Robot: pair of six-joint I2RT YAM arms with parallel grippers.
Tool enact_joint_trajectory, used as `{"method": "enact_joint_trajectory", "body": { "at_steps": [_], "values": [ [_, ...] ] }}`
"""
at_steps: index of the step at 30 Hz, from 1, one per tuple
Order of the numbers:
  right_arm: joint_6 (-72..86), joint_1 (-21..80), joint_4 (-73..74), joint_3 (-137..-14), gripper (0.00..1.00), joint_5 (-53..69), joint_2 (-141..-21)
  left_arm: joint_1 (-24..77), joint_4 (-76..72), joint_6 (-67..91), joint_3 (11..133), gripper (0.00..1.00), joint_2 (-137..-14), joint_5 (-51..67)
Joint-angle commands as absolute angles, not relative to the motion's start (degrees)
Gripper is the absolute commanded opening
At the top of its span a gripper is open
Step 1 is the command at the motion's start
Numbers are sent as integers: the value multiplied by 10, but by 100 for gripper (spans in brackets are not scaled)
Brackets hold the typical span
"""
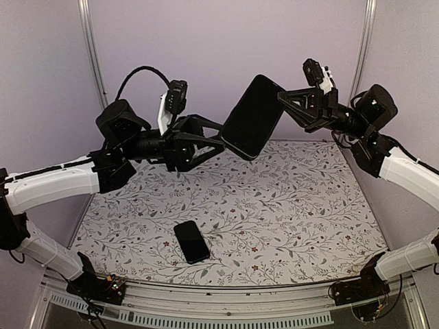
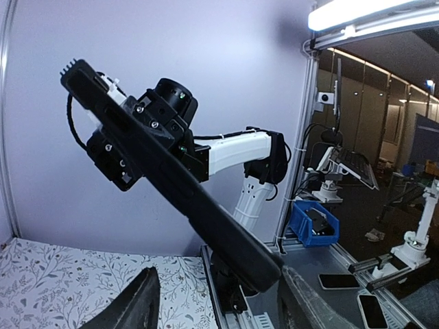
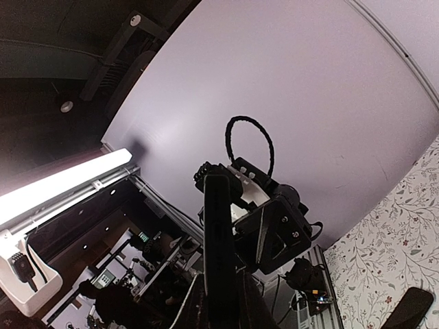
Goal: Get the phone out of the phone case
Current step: Remove the phone from the bottom left corner of the phone case.
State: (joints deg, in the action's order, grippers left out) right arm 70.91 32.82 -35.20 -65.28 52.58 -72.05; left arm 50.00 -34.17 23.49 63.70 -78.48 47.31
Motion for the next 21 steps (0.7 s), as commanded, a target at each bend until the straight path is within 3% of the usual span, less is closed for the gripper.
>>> {"method": "enact_joint_trajectory", "body": {
  "at_steps": [1, 8, 15, 21],
  "values": [
    [715, 326, -390, -676, 0, 516, -714, 505, -342, 229, 648, 56, -787, 477],
    [721, 326, -390, -670, 0, 519, -718, 505, -339, 219, 646, 49, -778, 463],
    [704, 327, -385, -663, 0, 518, -709, 505, -315, 213, 648, 65, -778, 424],
    [689, 336, -381, -664, 0, 520, -709, 505, -323, 217, 647, 52, -781, 417]
  ]
}}
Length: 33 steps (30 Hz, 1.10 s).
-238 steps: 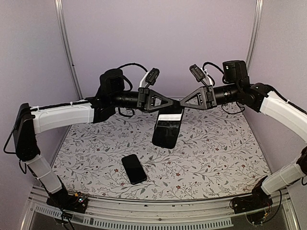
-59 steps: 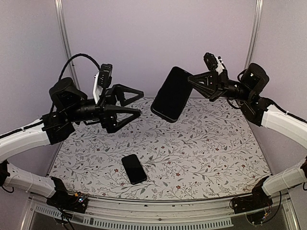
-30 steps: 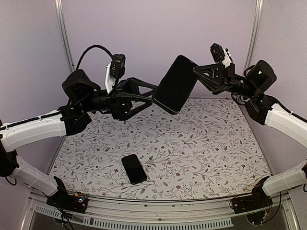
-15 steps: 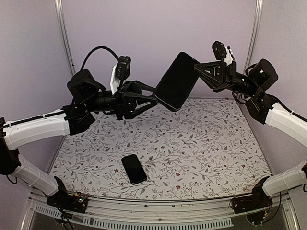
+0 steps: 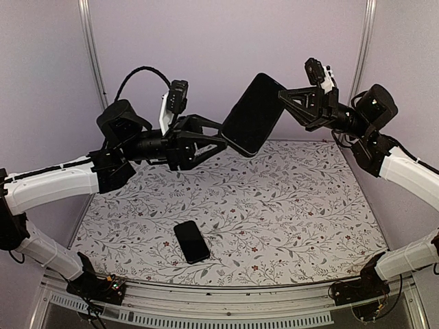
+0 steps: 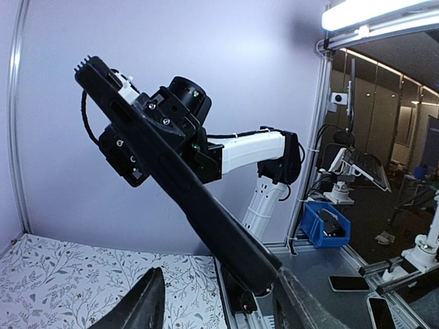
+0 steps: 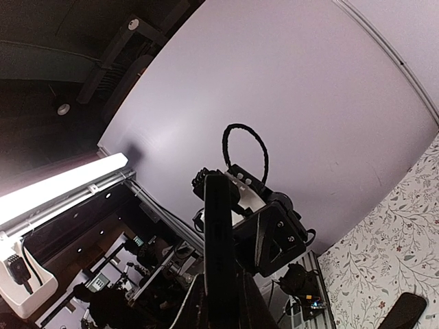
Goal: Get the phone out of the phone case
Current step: Remove the phone from the bottom left corner of the phone case.
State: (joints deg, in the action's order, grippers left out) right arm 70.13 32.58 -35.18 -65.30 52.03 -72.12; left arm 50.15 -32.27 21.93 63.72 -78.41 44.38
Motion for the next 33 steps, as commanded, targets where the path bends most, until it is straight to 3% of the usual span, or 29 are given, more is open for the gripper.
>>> {"method": "enact_joint_trajectory", "body": {
  "at_steps": [1, 9, 22, 33],
  "values": [
    [689, 336, -381, -664, 0, 520, -709, 505, -323, 216, 647, 50, -781, 416],
    [710, 340, -381, -664, 0, 535, -717, 506, -329, 187, 645, 39, -778, 435],
    [793, 341, -383, -642, 0, 563, -730, 507, -234, 37, 660, 4, -754, 399],
    [844, 345, -422, -638, 0, 574, -737, 506, -211, 2, 642, 0, -770, 258]
  ]
}}
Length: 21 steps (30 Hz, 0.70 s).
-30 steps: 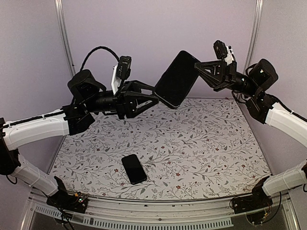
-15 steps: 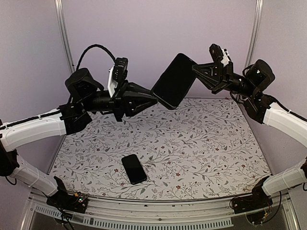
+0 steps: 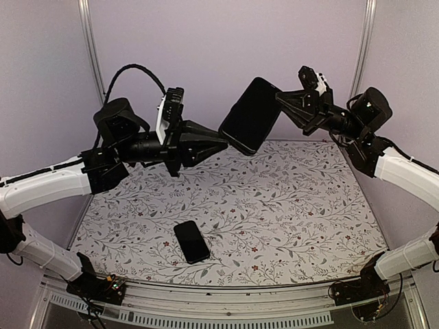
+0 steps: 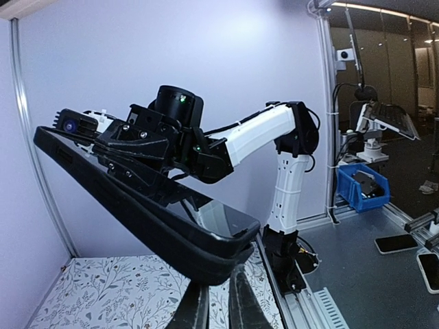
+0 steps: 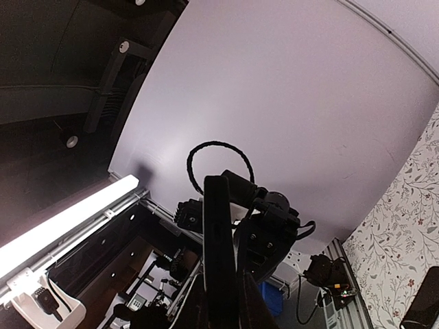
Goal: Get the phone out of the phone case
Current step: Remove the phone from the bottom left corner of the phone case.
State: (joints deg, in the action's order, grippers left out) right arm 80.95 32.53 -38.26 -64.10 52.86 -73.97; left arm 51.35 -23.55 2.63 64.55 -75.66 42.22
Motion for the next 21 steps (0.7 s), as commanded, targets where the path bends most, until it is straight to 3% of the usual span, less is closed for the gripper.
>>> {"method": "enact_joint_trajectory", "body": {
  "at_steps": [1, 12, 21],
  "values": [
    [844, 344, -422, -638, 0, 574, -736, 506, -211, 4, 640, 0, -772, 237],
    [810, 346, -383, -622, 0, 535, -728, 501, -174, 114, 649, 0, -832, 130],
    [704, 324, -283, -632, 0, 464, -718, 500, -107, 154, 572, 17, -735, 84]
  ]
}}
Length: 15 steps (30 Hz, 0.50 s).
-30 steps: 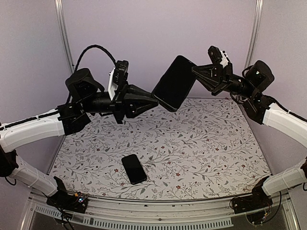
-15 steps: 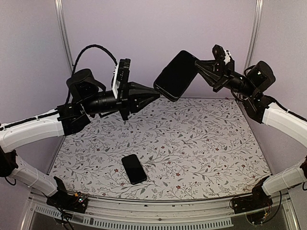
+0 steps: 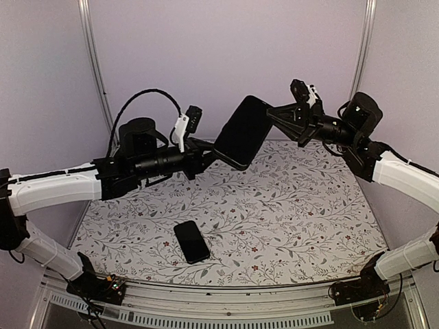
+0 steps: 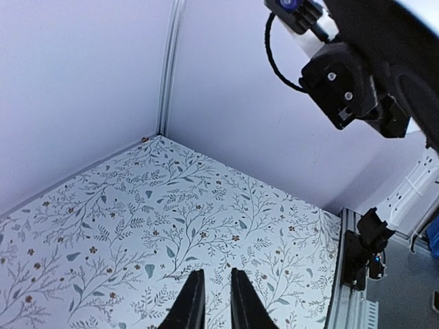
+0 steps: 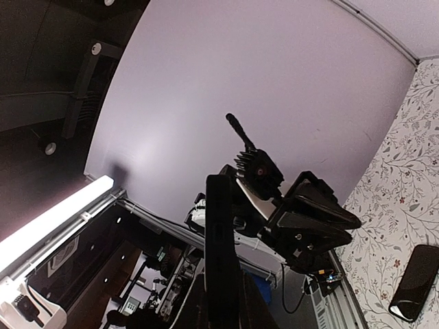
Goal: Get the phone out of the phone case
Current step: Remove the phone from the bottom left corner of the phone case.
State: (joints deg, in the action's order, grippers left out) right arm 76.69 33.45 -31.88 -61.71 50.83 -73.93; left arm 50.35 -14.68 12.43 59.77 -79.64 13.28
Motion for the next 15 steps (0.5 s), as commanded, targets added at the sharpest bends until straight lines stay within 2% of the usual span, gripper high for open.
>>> {"method": "enact_joint_trajectory", "body": {
  "at_steps": [1, 4, 7, 9, 15],
  "values": [
    [694, 322, -275, -635, 0, 458, -717, 500, -95, 161, 564, 20, -722, 81],
    [636, 319, -218, -651, 0, 433, -715, 501, -53, 184, 558, 32, -688, 86],
    [583, 314, -207, -654, 0, 418, -714, 500, -23, 222, 556, 52, -661, 81],
    [558, 311, -204, -652, 0, 406, -711, 499, -14, 259, 556, 61, -647, 80],
    [503, 310, -205, -645, 0, 403, -705, 478, -62, 371, 572, 69, -653, 183]
  ]
}}
